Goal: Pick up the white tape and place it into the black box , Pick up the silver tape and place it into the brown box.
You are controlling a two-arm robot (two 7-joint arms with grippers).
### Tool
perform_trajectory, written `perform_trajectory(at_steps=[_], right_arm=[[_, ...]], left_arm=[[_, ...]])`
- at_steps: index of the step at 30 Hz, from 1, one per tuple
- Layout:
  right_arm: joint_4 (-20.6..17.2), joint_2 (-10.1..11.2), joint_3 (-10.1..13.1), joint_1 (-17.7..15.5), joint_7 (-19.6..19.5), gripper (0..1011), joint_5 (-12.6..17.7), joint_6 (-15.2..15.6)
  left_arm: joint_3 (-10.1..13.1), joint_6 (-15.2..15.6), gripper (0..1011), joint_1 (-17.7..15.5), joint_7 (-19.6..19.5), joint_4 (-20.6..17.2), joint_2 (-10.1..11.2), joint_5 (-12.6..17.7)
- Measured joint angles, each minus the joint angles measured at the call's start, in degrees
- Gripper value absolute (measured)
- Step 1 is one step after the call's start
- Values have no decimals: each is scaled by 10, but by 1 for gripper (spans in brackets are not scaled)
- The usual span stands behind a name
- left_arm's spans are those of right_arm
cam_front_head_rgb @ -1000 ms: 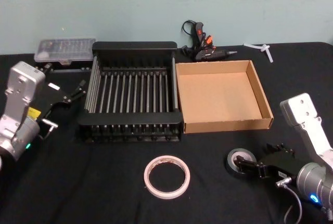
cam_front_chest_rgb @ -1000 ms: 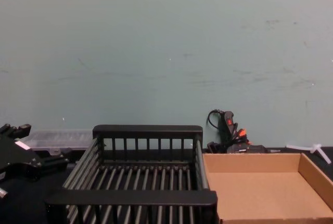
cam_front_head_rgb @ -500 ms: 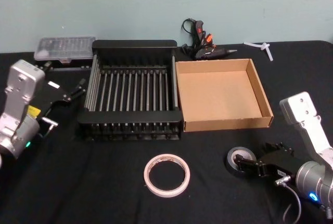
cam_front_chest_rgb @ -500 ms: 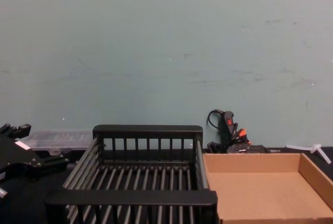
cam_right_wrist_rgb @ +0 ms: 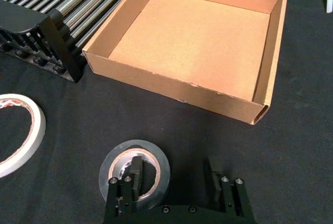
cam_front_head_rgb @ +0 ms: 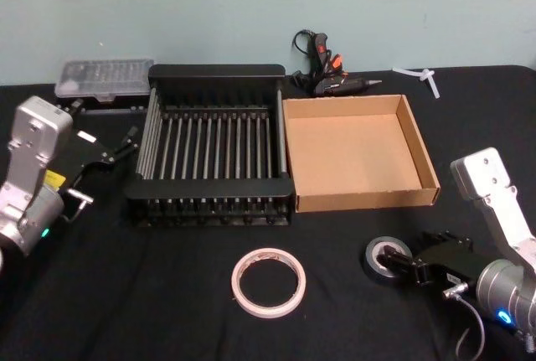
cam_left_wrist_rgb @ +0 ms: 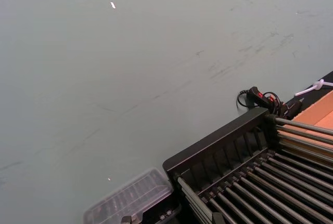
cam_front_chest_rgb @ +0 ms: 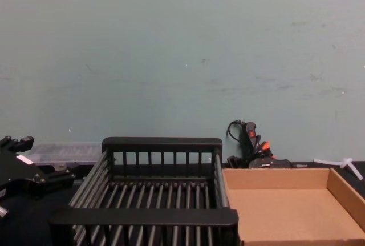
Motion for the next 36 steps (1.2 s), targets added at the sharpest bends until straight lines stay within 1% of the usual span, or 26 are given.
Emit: perform_trajectory(at_steps=[2, 5, 11, 13, 14, 16, 17, 19, 20, 22, 32, 36], right_arm=[[0, 0, 0, 0, 0, 761, 0, 0], [0, 0, 0, 0, 0, 648, 0, 0], [0, 0, -1, 0, -1, 482, 1, 0], [0, 0, -1, 0, -1, 419, 1, 0], [0, 0, -1, 0, -1, 358, 1, 0], [0, 0, 0, 0, -1, 320, 1, 0], [0, 0, -1, 0, -1, 255, 1, 0], [0, 0, -1, 0, -1, 218, 1, 0], [0, 0, 0, 0, -1, 172, 1, 0], [0, 0, 0, 0, -1, 156, 1, 0], [0, 0, 0, 0, 0, 156, 1, -1], [-4, -4, 5, -3, 10, 156, -4, -12]], left_arm=[[0, 0, 1001, 0, 0, 0, 0, 0], [0, 0, 1001, 0, 0, 0, 0, 0], [0, 0, 1001, 0, 0, 0, 0, 0], [0, 0, 1001, 0, 0, 0, 0, 0], [0, 0, 1001, 0, 0, 0, 0, 0], [0, 0, 1001, 0, 0, 0, 0, 0], [0, 0, 1001, 0, 0, 0, 0, 0], [0, 0, 1001, 0, 0, 0, 0, 0], [0, 0, 1001, 0, 0, 0, 0, 0], [0, 0, 1001, 0, 0, 0, 0, 0], [0, 0, 1001, 0, 0, 0, 0, 0], [0, 0, 1001, 0, 0, 0, 0, 0]])
